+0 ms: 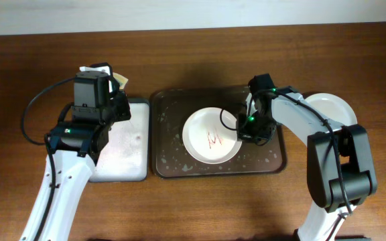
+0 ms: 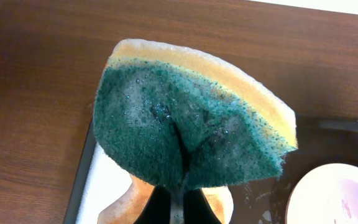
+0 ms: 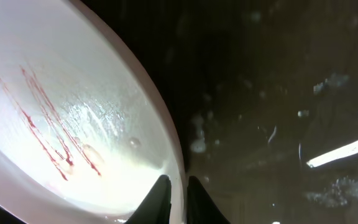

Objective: Clean dirty plates on tray and stack at the side
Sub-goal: 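Carry the sponge in the left gripper over to the pink plate, then scrub the pink plate with the sponge in the left gripper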

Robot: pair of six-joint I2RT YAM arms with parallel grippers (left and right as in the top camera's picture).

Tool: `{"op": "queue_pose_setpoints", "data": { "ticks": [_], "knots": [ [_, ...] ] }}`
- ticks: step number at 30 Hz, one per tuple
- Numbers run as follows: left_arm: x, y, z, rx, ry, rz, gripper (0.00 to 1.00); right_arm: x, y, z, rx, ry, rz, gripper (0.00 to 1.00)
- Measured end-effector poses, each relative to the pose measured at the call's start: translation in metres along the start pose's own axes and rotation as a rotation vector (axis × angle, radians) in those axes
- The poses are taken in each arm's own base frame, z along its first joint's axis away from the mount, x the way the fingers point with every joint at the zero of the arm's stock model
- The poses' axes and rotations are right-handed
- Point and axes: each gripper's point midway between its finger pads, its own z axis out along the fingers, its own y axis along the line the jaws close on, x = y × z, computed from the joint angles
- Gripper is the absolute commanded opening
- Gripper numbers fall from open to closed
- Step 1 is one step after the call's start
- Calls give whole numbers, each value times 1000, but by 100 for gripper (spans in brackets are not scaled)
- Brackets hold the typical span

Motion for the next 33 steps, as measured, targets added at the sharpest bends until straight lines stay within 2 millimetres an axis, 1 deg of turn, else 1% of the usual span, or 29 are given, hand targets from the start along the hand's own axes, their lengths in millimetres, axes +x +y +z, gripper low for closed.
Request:
{"op": "queue_pose_setpoints", "data": {
  "ticks": [1,2,4,5,7,9,11,12,16,20,21,23,25,27,29,31,32,33],
  "knots": [
    [0,0,0,0,1,0,0,-4,1,0,-1,-16,-5,13],
    [2,0,0,-2,9,1,0,-8,0,0,4,-32,-10,4],
    [10,2,0,-9,42,2,0,-10,-1,0,12,-44,-14,4],
    [17,4,-1,-15,70,5,0,-10,-1,0,13,-42,-12,4],
    [22,1,0,1,90,6,0,-7,-2,0,16,-33,-9,4],
    [40,-12,15,68,177,6,0,-5,-1,1,19,-25,-11,4],
    [62,-21,34,105,281,6,0,-1,7,4,20,-17,-36,4],
    [72,-22,40,114,326,6,0,1,9,5,21,-14,-44,4],
    [98,-23,63,107,432,7,0,1,10,5,21,-14,-46,4],
    [118,-21,79,89,509,10,0,1,10,5,21,-14,-46,4],
    [127,-20,81,83,543,10,0,1,10,5,21,-14,-46,4],
    [133,-23,79,100,573,4,0,1,10,5,21,-14,-46,4],
    [136,-37,74,187,597,-21,0,1,10,5,21,-14,-46,4],
    [135,-58,69,307,611,-53,0,1,10,5,21,-14,-46,4],
    [126,-81,65,437,587,-76,0,1,10,5,21,-14,-46,4],
    [117,-99,65,503,542,-60,0,1,10,5,21,-14,-46,4],
    [112,-115,64,534,515,-45,0,1,10,5,18,-12,-45,4],
    [114,-127,62,545,515,-43,0,1,11,5,14,-11,-46,4]
  ]
}}
